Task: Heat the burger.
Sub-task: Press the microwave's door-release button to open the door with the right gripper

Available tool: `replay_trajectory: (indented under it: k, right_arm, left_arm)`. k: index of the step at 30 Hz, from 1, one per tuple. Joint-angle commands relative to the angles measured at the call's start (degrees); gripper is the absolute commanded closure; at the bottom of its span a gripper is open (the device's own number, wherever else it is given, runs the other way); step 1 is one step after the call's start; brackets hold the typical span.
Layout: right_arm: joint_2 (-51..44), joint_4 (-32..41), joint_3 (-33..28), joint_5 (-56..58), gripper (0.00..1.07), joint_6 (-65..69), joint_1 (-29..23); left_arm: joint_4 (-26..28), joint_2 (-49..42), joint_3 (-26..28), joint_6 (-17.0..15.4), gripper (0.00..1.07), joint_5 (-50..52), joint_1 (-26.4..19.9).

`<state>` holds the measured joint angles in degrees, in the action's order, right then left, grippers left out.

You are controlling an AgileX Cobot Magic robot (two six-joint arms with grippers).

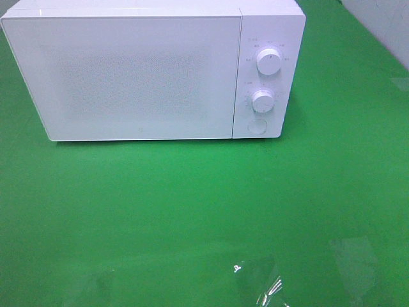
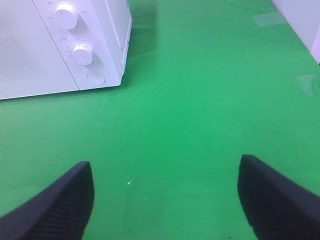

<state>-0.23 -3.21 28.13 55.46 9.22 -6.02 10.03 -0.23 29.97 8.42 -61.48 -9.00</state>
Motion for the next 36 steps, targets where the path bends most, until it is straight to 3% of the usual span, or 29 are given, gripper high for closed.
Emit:
replay_trajectory:
  k: [1,14,36]
  right_arm:
    - [-1.4,0.1,0.0,-0.4,0.31,-0.2,0.5]
    - [-0.2,0.1,2.0,-2.5,0.31,-0.2,0.3]
    - [22.5,-0.2,2.1,-27.0,0.31,-0.2,0.3]
  left_arm:
    - [0.3,-0.3,-0.2,-0.3,0.1,-0.1,0.4]
    - [0.3,-0.3,-0.2,-0.3,0.1,-0.1,0.4]
    - [0.3,-0.3,-0.2,-0.3,0.1,-0.1,0.4]
